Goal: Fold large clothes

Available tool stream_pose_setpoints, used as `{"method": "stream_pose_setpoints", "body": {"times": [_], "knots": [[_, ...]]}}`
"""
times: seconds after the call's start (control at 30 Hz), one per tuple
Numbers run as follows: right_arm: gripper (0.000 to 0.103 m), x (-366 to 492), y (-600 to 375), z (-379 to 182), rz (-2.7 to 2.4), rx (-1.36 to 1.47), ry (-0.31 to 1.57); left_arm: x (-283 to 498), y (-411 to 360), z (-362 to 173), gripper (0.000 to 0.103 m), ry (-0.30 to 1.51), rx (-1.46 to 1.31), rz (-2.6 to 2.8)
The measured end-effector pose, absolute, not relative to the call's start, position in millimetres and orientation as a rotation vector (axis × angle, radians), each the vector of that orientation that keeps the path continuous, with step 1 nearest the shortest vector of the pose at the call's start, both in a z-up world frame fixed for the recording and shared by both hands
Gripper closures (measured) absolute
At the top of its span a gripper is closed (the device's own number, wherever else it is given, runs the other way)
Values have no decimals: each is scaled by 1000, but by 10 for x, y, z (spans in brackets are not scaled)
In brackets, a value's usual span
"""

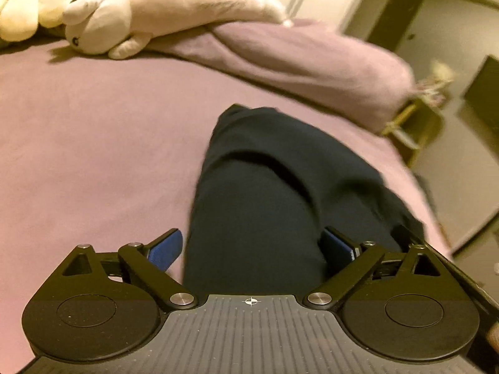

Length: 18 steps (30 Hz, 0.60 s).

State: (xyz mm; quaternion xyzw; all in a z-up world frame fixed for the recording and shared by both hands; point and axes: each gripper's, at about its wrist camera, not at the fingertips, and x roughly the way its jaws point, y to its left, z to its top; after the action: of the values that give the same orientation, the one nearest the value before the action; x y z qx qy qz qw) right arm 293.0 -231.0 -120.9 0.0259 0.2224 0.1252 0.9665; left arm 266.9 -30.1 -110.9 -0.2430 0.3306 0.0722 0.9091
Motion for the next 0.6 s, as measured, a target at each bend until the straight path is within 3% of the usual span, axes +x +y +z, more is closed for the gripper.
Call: {"method": "stream_pose_setpoints", "body": {"times": [0.03,0.07,0.3,0.47,0.57,0.6], "knots": [[38,2759,-2328,-1170,263,32,437,2518,-285,-1076,4,683,-494,105],[37,2607,-2351,-1160,272,12,445,2341,-275,-1065,4,683,-480,65],[37,1889,-2639,-1326,270,16,546,1494,-323,-1187,5,763,-488,8],[34,1938,-2583,-1342,273,-41,599,1510,-273,-1245,4,810,-542,-9],[26,2065,-2779,-1128,342,74,665,1581,-105,-1196,5,830,-606,-54],[14,2090,-2841,-1090,355,99,673,1599,-29,-1188,5,831,-632,-62]]}}
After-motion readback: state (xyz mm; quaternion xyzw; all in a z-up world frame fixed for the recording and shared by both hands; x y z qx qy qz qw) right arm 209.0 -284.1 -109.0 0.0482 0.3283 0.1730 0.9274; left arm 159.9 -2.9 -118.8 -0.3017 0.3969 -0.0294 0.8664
